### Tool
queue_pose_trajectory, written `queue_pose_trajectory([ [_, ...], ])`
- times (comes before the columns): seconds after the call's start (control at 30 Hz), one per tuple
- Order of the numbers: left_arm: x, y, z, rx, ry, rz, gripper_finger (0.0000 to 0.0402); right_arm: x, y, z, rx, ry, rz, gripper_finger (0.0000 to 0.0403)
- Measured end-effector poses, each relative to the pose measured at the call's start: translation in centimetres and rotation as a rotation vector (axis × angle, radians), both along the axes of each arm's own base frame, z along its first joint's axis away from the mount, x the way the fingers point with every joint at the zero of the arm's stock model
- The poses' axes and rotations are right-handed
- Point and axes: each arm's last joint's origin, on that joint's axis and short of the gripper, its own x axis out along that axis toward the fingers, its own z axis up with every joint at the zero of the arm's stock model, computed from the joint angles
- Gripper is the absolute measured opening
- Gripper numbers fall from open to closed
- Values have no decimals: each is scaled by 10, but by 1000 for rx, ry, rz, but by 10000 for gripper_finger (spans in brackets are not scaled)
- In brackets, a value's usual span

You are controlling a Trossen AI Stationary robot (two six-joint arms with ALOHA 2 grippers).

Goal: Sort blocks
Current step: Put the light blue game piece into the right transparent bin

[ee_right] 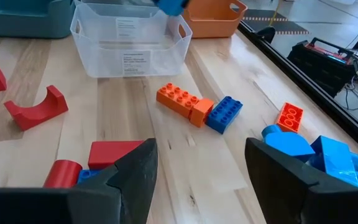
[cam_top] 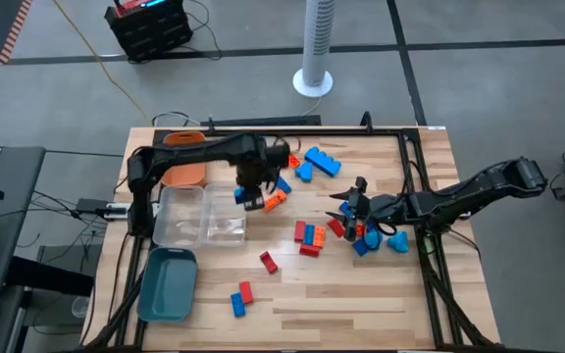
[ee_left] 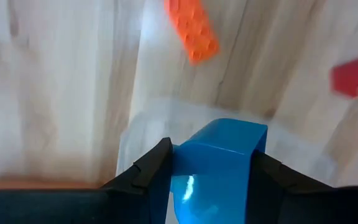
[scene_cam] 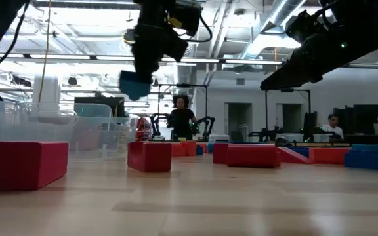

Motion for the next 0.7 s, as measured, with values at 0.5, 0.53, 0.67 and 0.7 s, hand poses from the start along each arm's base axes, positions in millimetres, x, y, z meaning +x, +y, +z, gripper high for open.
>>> queue_pose_trajectory([
  [0.5,-47,-39,-64,167,197,15,148,0,0,0,7,-3,-4,256],
  [0.53,-49,-40,-65,169,186,15,148,0,-1,0,7,-3,-6,256],
  [0.67,-55,-43,-59,191,138,38,149,0,-4,0,17,-6,-28,256],
  [0.7,-56,-43,-56,194,119,46,149,0,-5,0,17,-6,-30,256],
])
